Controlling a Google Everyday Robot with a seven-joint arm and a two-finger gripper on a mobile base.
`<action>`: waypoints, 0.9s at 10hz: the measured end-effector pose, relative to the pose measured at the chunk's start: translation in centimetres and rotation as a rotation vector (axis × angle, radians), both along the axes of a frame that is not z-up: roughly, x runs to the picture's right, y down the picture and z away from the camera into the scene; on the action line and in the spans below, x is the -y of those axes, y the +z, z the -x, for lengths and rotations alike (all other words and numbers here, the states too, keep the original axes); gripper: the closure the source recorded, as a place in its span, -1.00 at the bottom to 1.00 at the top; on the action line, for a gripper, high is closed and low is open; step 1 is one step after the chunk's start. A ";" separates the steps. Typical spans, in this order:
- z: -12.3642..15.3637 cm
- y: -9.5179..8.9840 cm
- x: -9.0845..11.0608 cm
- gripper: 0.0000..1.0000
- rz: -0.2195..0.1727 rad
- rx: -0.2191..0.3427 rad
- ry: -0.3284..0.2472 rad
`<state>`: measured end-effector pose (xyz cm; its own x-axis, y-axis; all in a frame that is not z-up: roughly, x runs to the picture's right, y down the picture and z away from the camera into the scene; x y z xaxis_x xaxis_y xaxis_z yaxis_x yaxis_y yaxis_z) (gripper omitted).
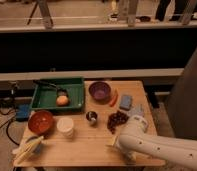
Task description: Wipe tray with eraser
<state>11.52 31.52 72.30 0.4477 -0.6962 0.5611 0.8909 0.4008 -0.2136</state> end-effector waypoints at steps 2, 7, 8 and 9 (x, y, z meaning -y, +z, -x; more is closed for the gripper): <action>-1.0 0.5 -0.4 -0.60 0.010 -0.010 -0.014; -4.3 1.8 0.1 -0.60 0.032 0.001 0.020; -4.2 2.3 0.0 -0.60 0.042 0.004 0.027; -4.0 2.8 -0.1 -0.60 0.048 0.009 0.029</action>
<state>15.48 31.58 75.07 0.4621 -0.6549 0.5979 0.8810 0.4163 -0.2249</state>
